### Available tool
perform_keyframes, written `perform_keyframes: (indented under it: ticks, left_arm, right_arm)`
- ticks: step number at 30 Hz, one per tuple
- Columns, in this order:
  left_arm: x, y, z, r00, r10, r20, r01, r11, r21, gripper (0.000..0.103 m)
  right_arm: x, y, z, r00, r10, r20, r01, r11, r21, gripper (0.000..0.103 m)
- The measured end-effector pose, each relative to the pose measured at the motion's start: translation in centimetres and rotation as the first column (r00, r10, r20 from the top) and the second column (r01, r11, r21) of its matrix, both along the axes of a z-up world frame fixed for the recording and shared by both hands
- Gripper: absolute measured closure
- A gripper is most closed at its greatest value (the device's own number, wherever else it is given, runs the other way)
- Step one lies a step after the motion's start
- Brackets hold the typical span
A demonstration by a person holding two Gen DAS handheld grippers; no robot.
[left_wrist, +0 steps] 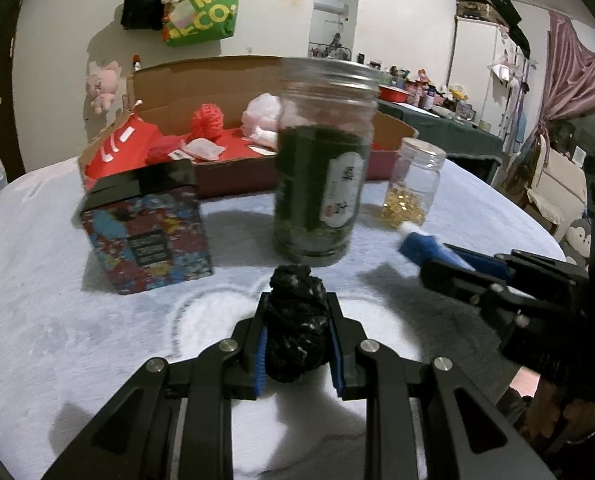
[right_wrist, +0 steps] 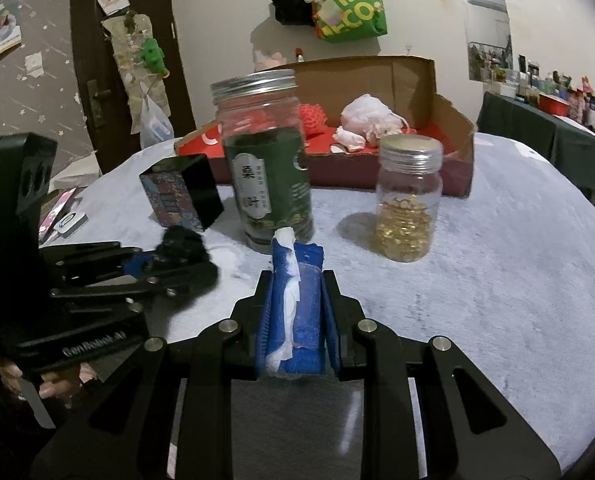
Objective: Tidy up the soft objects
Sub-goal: 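Carry the black item with the left tool while the right tool carries the blue cloth into the box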
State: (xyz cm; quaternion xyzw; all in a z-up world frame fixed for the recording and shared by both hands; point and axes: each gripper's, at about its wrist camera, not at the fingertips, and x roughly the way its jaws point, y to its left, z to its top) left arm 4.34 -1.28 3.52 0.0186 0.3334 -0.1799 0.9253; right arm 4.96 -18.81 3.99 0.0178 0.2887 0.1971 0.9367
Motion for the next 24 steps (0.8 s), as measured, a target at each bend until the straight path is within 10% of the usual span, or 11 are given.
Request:
perform_keyframes:
  ticks: [24]
  left_arm:
    - [1.8, 10.9, 1.6, 0.987, 0.159, 0.005, -0.159, 0.986, 0.039, 0.078]
  right_arm:
    - [3.3, -8.0, 0.4, 0.992, -0.094, -0.087, 0.090, 0.995, -0.041, 0.081]
